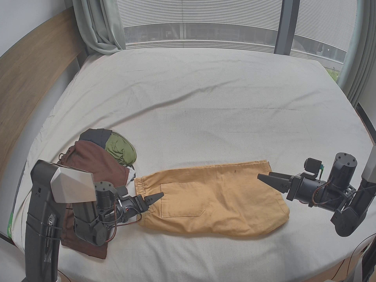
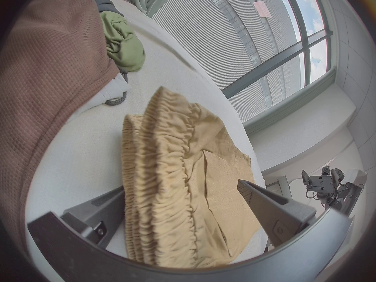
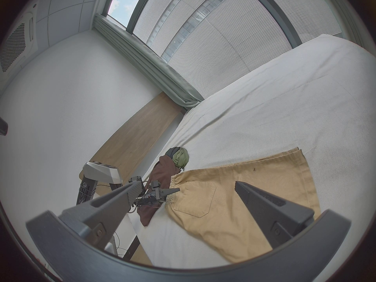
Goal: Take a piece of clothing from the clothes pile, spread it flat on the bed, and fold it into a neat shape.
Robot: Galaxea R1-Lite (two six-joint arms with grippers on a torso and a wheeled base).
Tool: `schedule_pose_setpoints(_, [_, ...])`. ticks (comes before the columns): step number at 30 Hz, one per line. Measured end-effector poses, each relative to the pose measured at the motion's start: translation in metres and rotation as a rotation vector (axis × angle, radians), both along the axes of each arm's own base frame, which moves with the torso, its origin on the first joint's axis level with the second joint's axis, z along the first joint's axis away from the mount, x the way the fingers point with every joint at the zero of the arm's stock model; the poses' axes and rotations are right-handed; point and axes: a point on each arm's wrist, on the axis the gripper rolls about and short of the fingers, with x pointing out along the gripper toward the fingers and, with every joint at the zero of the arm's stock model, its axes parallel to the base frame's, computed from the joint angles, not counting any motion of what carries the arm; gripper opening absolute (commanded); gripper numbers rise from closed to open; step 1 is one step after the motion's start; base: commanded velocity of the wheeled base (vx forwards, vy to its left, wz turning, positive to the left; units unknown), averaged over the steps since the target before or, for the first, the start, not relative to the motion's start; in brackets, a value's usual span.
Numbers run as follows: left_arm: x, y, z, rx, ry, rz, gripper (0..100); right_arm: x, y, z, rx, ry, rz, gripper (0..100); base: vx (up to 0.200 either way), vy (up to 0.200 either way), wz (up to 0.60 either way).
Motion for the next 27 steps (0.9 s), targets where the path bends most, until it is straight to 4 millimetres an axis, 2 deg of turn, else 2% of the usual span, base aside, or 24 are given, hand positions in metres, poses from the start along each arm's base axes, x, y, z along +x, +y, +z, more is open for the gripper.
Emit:
schedule_pose_setpoints(1, [0.0004, -0.0017, 0.0001, 0.001, -0.003, 0.001, 0, 0.0002, -0.0001, 0.0002, 0.0, -0.001, -0.001, 100, 0.0, 0.0, 0.0])
schedule_pose_setpoints(17, [-0.0052, -0.0003, -0.0023, 0.011, 0.024, 0.028, 0, 0.0012, -0.0016, 0.0005, 0.001, -0.005, -0.007, 100, 0.0, 0.0, 0.0])
schedule_pose_setpoints(27, [-0.008, 0.0024, 0.0062, 0.012, 0.016, 0.033, 0, 0.0001, -0.002, -0.0006, 0.0, 0.002, -0.008, 100, 0.0, 0.0, 0.0])
